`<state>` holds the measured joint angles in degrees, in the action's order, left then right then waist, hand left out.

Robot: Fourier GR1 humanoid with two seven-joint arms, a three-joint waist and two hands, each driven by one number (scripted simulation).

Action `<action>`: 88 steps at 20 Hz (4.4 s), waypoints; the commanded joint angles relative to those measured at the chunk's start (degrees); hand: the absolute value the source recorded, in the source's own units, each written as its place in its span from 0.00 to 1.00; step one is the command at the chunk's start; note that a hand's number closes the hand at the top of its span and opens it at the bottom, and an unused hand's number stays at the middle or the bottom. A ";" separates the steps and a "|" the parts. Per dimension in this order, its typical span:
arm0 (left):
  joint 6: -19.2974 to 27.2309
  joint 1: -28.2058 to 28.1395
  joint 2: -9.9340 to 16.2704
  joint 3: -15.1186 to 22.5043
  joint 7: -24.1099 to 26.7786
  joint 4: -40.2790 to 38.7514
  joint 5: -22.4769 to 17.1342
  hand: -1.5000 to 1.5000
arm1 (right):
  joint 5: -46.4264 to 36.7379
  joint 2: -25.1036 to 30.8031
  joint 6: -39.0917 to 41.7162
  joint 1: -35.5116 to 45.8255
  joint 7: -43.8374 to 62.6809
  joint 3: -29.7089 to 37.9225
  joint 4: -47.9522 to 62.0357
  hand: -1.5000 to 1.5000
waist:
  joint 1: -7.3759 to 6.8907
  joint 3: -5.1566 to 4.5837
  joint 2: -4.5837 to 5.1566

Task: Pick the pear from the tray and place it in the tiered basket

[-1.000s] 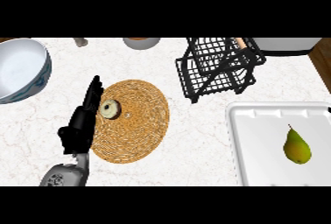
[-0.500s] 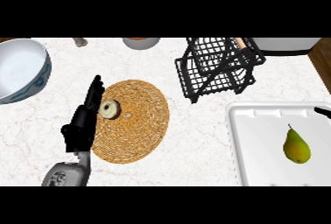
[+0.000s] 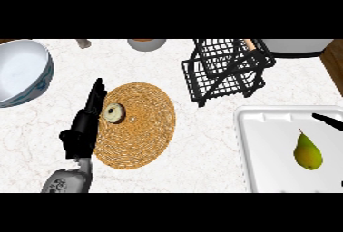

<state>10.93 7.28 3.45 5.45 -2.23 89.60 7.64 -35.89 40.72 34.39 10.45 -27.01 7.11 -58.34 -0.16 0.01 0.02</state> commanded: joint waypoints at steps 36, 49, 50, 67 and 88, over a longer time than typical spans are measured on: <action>-1.93 1.22 -2.75 0.84 0.57 -1.62 2.61 0.50 | -29.61 -19.70 -19.06 8.04 24.90 -19.30 -10.24 1.00 | -3.13 -0.81 -0.49; -0.70 0.87 -2.64 -1.34 1.72 -2.94 2.23 0.50 | -39.57 -40.52 -5.34 13.29 71.69 -38.24 -30.66 1.00 | -0.10 -0.06 -0.26; -2.77 3.57 0.56 -3.97 -1.02 -1.30 0.78 0.50 | -40.18 -40.56 -2.90 12.87 73.60 -38.96 -35.31 1.00 | 0.27 -0.06 -0.46; -1.42 0.81 -2.67 -1.48 3.94 -4.10 1.92 0.50 | -23.29 -40.68 18.76 40.60 90.60 -20.07 -54.42 1.00 | 0.11 -0.13 -0.29; -1.20 3.22 -2.88 -0.38 -6.79 3.44 2.58 0.50 | -26.98 -32.53 -5.35 53.79 72.11 -8.43 -18.35 1.00 | -0.56 -0.02 0.09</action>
<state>9.05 8.99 1.54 4.08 -4.57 90.51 9.61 -60.96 6.31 33.91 63.39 47.97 -1.45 -82.45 -0.70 -0.02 0.14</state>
